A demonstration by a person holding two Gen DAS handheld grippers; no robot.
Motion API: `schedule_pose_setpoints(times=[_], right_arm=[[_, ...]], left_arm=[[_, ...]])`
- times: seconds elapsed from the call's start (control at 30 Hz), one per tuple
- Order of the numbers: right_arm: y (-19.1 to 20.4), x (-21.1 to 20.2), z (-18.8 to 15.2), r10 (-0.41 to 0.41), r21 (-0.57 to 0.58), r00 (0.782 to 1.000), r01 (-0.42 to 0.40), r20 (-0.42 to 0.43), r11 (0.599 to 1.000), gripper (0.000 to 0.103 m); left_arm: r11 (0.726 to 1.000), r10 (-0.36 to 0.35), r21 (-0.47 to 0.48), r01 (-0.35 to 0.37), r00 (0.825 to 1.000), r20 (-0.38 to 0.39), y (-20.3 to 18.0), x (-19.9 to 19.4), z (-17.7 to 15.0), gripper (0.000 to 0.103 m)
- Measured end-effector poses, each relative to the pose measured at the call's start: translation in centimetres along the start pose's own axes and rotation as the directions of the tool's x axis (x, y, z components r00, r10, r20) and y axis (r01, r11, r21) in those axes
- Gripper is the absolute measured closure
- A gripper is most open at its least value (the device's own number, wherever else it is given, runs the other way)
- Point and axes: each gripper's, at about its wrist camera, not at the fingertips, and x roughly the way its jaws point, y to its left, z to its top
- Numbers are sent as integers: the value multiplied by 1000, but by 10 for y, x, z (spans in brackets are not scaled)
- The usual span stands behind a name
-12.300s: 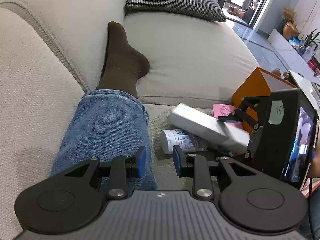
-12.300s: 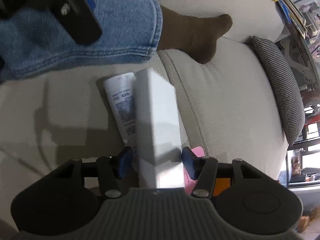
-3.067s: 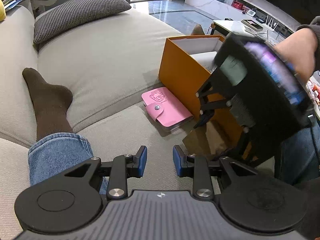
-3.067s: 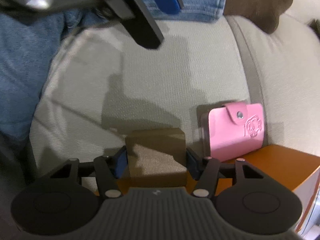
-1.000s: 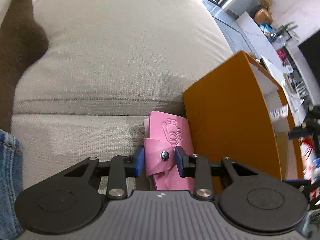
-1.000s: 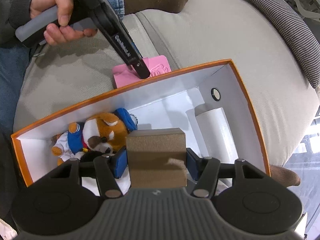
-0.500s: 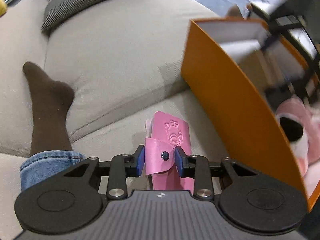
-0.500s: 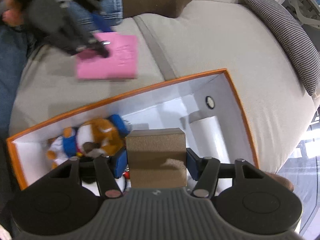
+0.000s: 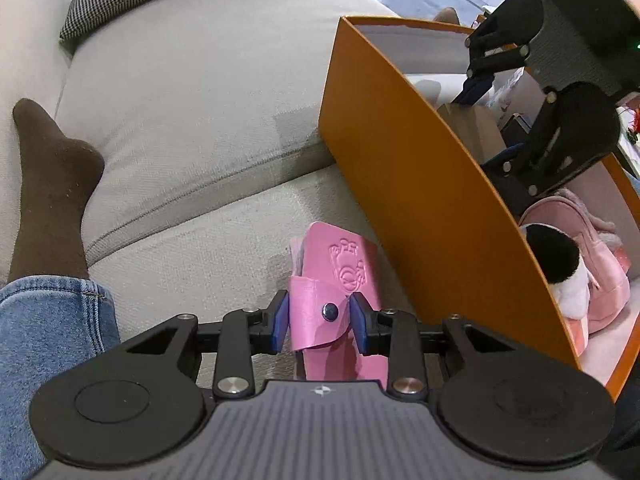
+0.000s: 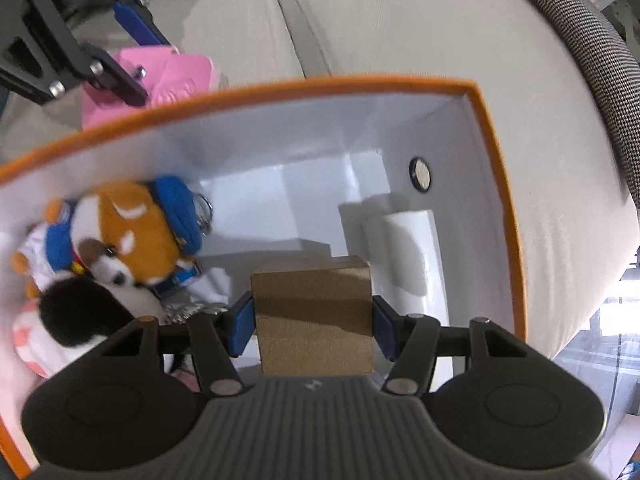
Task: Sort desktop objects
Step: 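Lower the brown cube into the orange box and open the right gripper while the left lifts the pink wallet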
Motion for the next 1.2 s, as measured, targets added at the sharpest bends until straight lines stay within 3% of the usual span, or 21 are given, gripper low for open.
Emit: schedule_pose_setpoints(times=[0.33,0.67,0.83,1.03,1.2], right_arm=[[4,18,-7,-57,-73,995,51,-84,996,42],[2,14,-11,-111,-72,989,104,-97,992,46],[8,7,-14,-139,-79,986,132,-89,988,47],[9,-43,-28,-146,29,989,145,34,989,47],[33,-88,-40,-199,102,973,187,116,977,47]], left_arm=[[1000,-5,-17,6,998,59,1,-23,5,67],[999,7,-52,0,991,134,10,-55,14,67],[999,26,-24,-21,980,198,2,-83,25,67],[991,8,124,-44,961,277,-35,-114,49,67],[941,-65,336,-31,961,268,-88,-105,72,67]])
